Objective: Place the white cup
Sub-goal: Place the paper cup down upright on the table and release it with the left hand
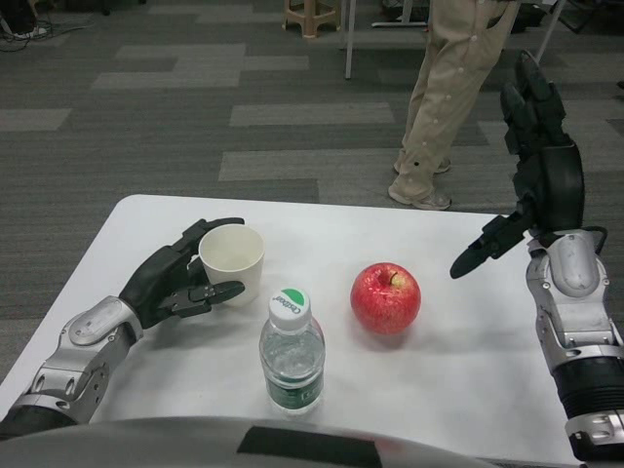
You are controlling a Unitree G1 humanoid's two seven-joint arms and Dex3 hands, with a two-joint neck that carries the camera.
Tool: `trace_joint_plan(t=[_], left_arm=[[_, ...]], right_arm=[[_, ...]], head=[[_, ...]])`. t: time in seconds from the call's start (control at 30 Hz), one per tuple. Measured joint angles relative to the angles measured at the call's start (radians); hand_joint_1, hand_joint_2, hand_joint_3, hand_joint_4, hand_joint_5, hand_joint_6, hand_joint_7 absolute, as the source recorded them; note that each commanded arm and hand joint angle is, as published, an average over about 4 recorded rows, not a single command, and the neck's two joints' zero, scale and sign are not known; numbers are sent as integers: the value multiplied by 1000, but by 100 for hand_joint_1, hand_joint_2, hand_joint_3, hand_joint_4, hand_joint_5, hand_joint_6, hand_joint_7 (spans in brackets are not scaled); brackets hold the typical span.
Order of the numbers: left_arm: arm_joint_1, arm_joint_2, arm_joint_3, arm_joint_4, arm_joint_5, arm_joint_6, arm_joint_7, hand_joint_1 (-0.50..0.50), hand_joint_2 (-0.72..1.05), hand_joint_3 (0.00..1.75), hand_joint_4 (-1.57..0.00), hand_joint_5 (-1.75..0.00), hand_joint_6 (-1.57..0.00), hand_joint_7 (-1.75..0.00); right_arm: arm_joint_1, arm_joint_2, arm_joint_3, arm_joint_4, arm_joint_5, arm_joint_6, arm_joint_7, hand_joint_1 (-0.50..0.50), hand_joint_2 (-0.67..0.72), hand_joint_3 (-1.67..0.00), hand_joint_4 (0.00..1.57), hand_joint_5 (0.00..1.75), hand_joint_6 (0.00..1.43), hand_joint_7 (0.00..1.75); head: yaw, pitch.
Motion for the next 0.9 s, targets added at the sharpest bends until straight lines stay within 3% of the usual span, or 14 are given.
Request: trace_joint_plan(t=[0.23,0.33,0.37,0.5,0.6,0.9], left_arm=[[2,-5,27,-32,73,34,-23,-50,100,9,0,-28,0,-40],[3,-7,34,-37,88,38,-25,-50,78,9,0,-36,0,-30],[3,-7,36,-39,95,39,-25,-50,67,9,0,-38,0,-28],[4,-11,47,-62,125,68,-25,-50,-28,9,0,-54,0,-26],[4,-15,54,-78,141,89,-24,-50,-50,9,0,-62,0,-21],[4,-20,55,-79,141,91,-23,-50,-55,9,0,-62,0,-21]], right_arm=[[0,0,0,-2,0,0,0,-42,72,0,0,0,0,0],[0,0,0,-3,0,0,0,-42,72,0,0,0,0,0],[0,0,0,-3,0,0,0,-42,72,0,0,0,0,0],[0,0,0,-3,0,0,0,-42,72,0,0,0,0,0],[0,0,0,-4,1,0,0,-42,72,0,0,0,0,0],[0,0,0,-4,2,0,0,-42,72,0,0,0,0,0]], head=[[8,-5],[10,-5],[11,-5],[13,-7],[14,-9],[15,-11]])
